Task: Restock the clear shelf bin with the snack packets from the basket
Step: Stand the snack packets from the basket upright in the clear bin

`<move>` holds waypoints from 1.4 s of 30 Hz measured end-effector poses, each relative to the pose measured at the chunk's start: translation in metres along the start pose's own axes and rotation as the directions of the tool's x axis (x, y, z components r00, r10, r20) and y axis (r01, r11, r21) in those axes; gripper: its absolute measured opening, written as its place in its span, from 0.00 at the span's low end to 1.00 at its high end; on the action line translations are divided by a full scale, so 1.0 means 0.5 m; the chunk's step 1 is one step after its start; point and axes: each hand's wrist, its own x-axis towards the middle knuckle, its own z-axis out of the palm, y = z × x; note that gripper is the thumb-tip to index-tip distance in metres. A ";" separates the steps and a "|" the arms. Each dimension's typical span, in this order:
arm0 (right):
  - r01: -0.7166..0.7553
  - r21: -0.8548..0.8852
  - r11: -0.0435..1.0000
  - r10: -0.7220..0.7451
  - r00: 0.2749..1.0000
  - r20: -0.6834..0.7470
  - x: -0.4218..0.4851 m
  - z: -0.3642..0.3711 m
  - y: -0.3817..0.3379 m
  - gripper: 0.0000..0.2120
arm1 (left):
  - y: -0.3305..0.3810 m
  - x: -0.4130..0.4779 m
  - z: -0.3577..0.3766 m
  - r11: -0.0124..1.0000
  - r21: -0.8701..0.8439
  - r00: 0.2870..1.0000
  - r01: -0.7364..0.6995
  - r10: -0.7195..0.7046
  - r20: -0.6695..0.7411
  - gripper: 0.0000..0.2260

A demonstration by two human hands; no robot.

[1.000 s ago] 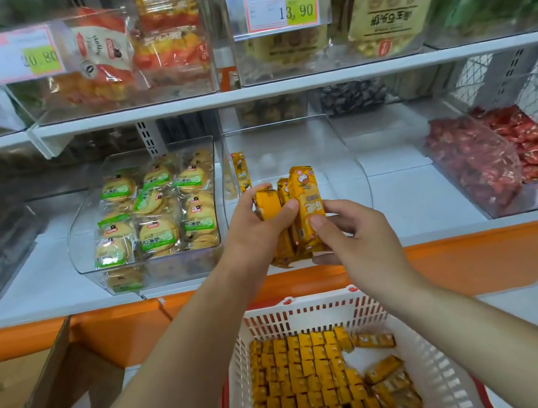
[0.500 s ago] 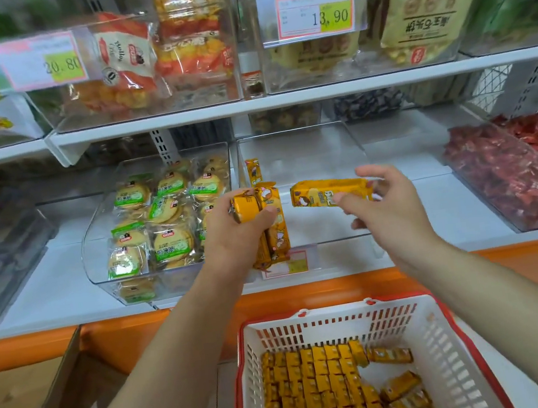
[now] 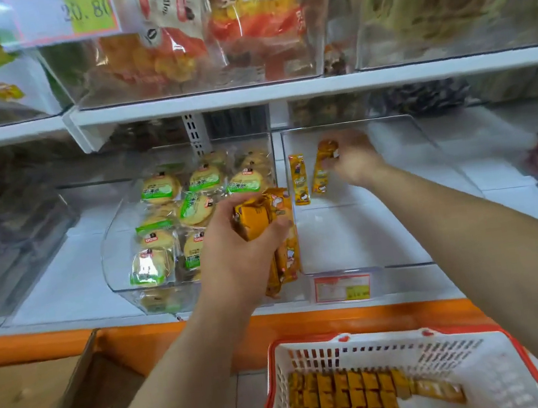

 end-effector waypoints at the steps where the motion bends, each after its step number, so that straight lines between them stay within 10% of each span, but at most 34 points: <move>1: 0.004 0.000 1.000 -0.004 1.000 0.029 0.010 0.008 0.000 0.13 | -0.005 0.003 -0.004 1.000 0.002 1.000 0.003 -0.003 0.001 0.16; 14: -0.061 0.063 0.996 0.063 0.998 -0.024 -0.010 0.034 0.014 0.24 | -0.010 0.008 -0.011 0.999 0.045 1.000 -0.017 0.017 0.000 0.16; 19: 0.009 0.226 0.974 0.003 0.999 -0.050 -0.150 -0.063 -0.038 0.12 | 0.022 -0.002 -0.001 1.000 0.026 1.000 0.004 -0.004 -0.004 0.18; 31: -0.205 0.778 0.593 0.116 0.979 0.170 -0.523 -0.180 -0.115 0.15 | 0.089 -0.115 0.117 0.900 -0.384 0.950 0.207 -0.091 0.300 0.13; 42: -0.172 0.909 0.378 0.315 0.948 0.048 -0.519 -0.215 -0.054 0.16 | 0.059 -0.126 0.113 0.997 -0.036 0.928 -0.075 0.083 0.364 0.14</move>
